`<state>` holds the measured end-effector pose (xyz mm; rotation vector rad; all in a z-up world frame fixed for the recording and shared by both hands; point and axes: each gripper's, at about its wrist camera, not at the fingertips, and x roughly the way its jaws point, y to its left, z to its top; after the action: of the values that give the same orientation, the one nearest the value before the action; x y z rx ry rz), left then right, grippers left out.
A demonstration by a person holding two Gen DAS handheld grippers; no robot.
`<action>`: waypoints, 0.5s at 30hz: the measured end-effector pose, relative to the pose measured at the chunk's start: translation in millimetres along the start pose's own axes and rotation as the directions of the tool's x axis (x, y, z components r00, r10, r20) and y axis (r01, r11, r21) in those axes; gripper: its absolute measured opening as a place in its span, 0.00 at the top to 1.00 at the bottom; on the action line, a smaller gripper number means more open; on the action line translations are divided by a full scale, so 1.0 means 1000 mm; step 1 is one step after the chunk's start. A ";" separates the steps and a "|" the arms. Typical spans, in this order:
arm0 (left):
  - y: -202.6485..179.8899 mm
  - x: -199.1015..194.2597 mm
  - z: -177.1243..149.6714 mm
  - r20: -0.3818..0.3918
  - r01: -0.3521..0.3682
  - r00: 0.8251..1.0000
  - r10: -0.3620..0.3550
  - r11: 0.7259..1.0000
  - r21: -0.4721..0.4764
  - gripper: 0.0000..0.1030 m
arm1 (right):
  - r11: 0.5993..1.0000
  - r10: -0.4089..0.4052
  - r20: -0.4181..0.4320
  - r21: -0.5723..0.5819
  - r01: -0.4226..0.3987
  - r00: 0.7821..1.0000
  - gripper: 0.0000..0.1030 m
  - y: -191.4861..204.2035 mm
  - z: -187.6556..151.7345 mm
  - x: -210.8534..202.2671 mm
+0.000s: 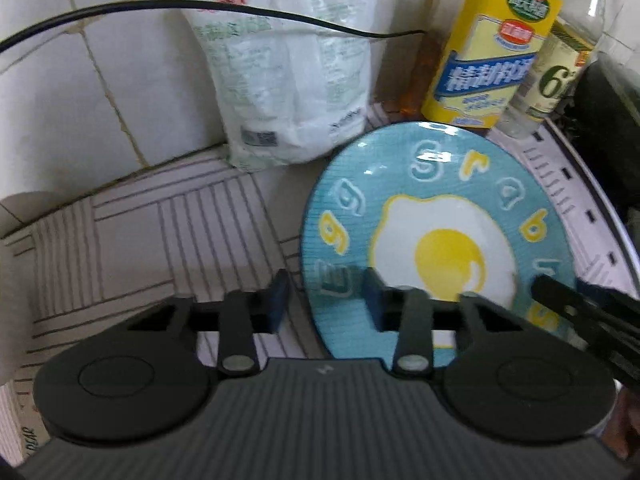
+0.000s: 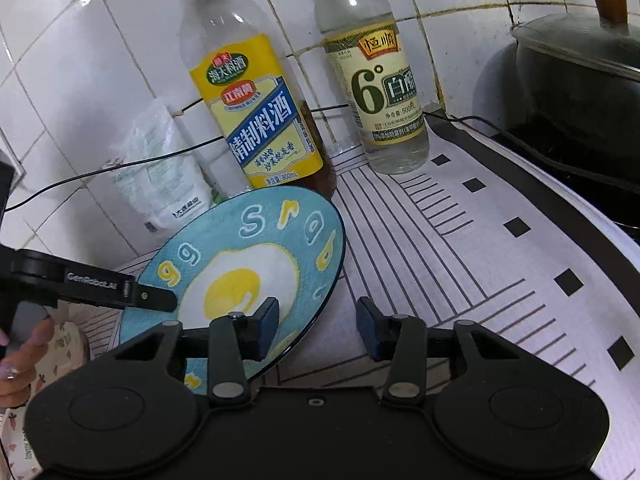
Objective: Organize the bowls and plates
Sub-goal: 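Lift the blue Egg plate with both grippers and carry it over the plate stack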
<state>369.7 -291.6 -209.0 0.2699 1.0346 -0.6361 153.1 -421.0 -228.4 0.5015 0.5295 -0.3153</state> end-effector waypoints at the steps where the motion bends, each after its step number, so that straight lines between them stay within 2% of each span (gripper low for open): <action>1: -0.001 -0.001 0.000 -0.013 -0.007 1.000 0.007 1.000 -0.006 0.73 | 1.000 0.009 -0.009 0.009 -0.009 1.000 0.77 -0.001 0.001 0.003; 3: -0.005 -0.002 0.001 -0.013 -0.025 1.000 0.026 1.000 0.008 0.72 | 0.999 0.033 -0.025 0.034 -0.033 0.999 0.80 -0.002 0.002 0.006; 7: -0.006 -0.002 -0.004 0.020 -0.043 0.999 0.043 0.998 -0.036 0.71 | 0.996 0.071 -0.034 0.060 -0.069 0.997 0.80 -0.009 0.001 0.008; 9: -0.011 -0.002 -0.004 0.018 -0.064 0.998 0.064 0.998 -0.017 0.71 | 0.994 0.090 -0.049 0.073 -0.086 0.995 0.80 -0.012 0.003 0.012; 12: -0.014 -0.005 -0.003 -0.024 -0.078 0.997 0.078 0.997 -0.014 0.71 | 0.994 0.091 -0.054 0.063 -0.088 0.994 0.80 -0.010 0.003 0.013; 15: -0.019 -0.020 -0.010 0.000 -0.103 0.995 0.103 0.994 0.020 0.71 | 0.998 0.069 -0.074 0.005 -0.069 0.995 0.80 -0.002 0.003 0.009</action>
<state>344.2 -294.4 -194.7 0.3391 1.0094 -0.5534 160.3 -426.0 -231.8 0.5340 0.5825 -0.2320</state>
